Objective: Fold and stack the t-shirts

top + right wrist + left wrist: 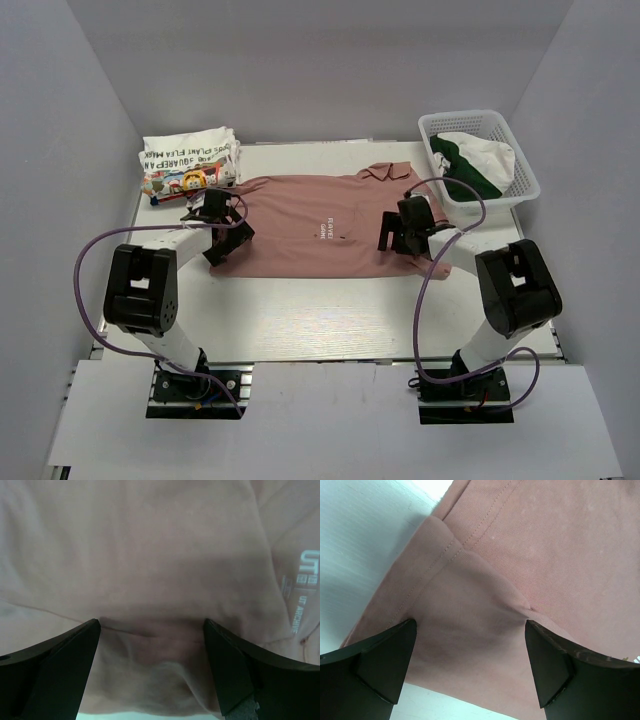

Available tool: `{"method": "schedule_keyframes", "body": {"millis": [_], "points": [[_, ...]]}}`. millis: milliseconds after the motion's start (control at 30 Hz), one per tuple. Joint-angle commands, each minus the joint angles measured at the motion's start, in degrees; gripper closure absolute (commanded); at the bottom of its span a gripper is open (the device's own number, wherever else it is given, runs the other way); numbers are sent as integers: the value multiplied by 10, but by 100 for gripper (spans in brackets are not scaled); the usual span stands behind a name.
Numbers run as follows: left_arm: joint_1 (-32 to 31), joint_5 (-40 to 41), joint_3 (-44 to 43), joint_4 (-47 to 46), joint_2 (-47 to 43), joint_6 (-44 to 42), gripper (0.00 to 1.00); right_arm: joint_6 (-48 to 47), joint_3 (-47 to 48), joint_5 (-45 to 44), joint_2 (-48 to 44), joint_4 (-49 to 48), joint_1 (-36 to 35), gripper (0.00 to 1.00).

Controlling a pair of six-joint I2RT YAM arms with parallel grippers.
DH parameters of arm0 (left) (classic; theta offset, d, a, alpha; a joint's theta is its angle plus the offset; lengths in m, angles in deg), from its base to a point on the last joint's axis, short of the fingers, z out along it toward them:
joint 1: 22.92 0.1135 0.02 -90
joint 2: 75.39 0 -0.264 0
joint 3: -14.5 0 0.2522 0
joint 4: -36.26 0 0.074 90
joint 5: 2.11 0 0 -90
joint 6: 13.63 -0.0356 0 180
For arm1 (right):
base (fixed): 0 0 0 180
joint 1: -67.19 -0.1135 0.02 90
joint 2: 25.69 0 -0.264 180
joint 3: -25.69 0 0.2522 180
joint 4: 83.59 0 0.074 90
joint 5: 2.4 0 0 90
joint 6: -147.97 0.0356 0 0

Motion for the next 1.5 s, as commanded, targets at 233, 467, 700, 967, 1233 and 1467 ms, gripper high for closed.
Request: {"method": "schedule_keyframes", "body": {"millis": [233,467,700,967,1233,1467], "points": [[-1,-4,135,94,-66,37,0,166,-192,80,-141,72,3,10],[-1,-6,205,233,-246,72,0,158,-299,137,-363,200,-3,10],[-6,-38,143,211,-362,52,0,99,-165,92,-475,306,-24,10],[7,60,-59,215,-177,11,0,98,-19,17,-371,243,-27,10],[7,128,-232,187,34,-17,5,64,118,-58,-176,178,-24,10],[12,161,-350,203,171,-23,11,26,238,-87,-15,167,-20,10]]}}
